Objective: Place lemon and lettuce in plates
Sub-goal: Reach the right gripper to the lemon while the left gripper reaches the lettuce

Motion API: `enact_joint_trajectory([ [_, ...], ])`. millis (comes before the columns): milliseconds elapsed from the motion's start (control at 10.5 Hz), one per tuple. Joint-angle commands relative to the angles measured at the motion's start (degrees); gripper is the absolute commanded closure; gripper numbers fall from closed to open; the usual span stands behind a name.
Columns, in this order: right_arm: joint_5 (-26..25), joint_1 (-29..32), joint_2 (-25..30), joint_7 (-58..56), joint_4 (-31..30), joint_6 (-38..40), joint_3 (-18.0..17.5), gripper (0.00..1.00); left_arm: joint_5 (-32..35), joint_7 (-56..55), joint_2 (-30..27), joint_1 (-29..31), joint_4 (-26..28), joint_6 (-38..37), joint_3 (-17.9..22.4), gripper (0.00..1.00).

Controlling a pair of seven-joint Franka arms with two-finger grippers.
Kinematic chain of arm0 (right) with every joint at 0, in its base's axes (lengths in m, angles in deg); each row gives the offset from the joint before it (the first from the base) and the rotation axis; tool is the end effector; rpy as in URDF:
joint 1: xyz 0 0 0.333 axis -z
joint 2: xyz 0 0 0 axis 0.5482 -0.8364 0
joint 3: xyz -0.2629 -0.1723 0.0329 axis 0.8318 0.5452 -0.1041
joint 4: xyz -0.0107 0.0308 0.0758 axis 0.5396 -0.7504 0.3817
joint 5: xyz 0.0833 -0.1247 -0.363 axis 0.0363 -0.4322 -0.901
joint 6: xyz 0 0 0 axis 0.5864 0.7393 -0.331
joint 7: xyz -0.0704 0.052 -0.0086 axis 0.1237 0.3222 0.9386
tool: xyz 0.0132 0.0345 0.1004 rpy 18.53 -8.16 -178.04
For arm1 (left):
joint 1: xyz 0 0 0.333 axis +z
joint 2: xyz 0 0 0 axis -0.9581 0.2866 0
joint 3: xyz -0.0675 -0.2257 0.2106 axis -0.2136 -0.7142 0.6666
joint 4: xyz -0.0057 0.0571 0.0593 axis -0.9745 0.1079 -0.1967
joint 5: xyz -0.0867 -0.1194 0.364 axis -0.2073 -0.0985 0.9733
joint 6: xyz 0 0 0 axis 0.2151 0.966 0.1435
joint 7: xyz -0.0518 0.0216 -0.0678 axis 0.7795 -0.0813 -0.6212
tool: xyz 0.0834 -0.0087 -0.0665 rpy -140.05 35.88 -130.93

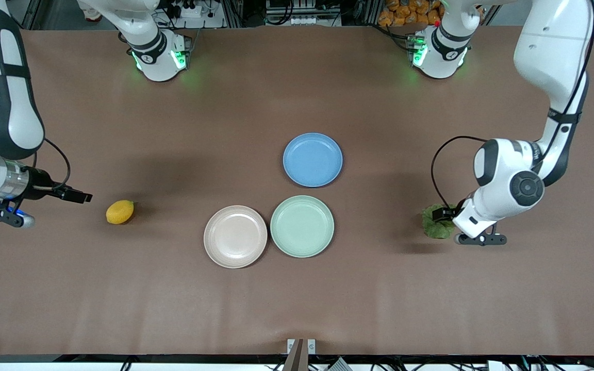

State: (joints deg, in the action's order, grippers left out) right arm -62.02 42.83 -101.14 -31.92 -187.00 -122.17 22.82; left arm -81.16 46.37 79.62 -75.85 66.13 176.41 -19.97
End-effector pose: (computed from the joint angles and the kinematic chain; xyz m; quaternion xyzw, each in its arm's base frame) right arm 0.6058 -0.0969 0.3669 -0.9777 0.1855 0.0839 0.0520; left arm 0.6339 -0.0766 0.2215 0.9997 -0.0140 -0.0187 0.0124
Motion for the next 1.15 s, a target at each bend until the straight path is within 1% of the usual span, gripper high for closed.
enact_joint_trajectory([
  [0, -3.7, -0.6, -1.7, 1.2, 1.9, -1.2, -0.1, 0.0, 1.3, -0.5, 3.7, -1.3, -1.1, 4.4, 0.1, 0.0],
  [95, -3.8, -0.8, -2.6, 1.7, 1.8, -2.5, -0.1, 0.0, 1.3, -0.6, 4.2, -1.8, -1.1, 4.8, 0.1, 0.0],
  [286, -4.3, -2.3, -3.3, 8.2, 1.8, -3.9, -0.1, 0.0, 1.3, -0.9, 4.8, -1.8, -1.0, 5.6, 0.2, 0.0],
  [382, -5.5, -3.3, -3.5, 11.9, 1.9, -4.3, -0.1, 0.0, 1.4, -0.8, 5.0, -1.8, -1.0, 6.1, 0.2, 0.0],
  [573, -6.8, -4.5, -5.5, 19.2, 1.9, -7.0, -0.1, 0.0, 1.4, -0.7, 5.8, -1.8, -0.9, 6.8, 0.2, 0.0],
  [668, -7.2, -4.1, -6.6, 19.8, 2.0, -9.0, -0.1, 0.0, 1.4, -0.7, 5.9, -1.8, -0.8, 6.8, 0.2, 0.0],
  [764, -7.4, -3.8, -7.4, 19.8, 2.0, -10.2, -0.1, 0.0, 1.4, -0.7, 6.1, -1.7, -0.9, 6.8, 0.3, 0.09],
  [859, -7.4, -3.8, -7.5, 19.9, 2.0, -10.2, -0.1, 0.0, 1.4, -0.5, 6.2, -1.8, -0.9, 6.8, 0.3, 0.24],
  [955, -7.4, -3.9, -7.6, 20.0, 2.0, -10.4, 0.0, 0.0, 1.4, -0.4, 6.2, -1.8, -0.9, 6.8, 0.3, 0.43],
  [1050, -7.4, -3.8, -7.9, 20.0, 2.0, -10.5, -0.1, 0.0, 1.5, -0.4, 6.2, -1.8, -1.0, 6.8, 0.4, 0.56],
])
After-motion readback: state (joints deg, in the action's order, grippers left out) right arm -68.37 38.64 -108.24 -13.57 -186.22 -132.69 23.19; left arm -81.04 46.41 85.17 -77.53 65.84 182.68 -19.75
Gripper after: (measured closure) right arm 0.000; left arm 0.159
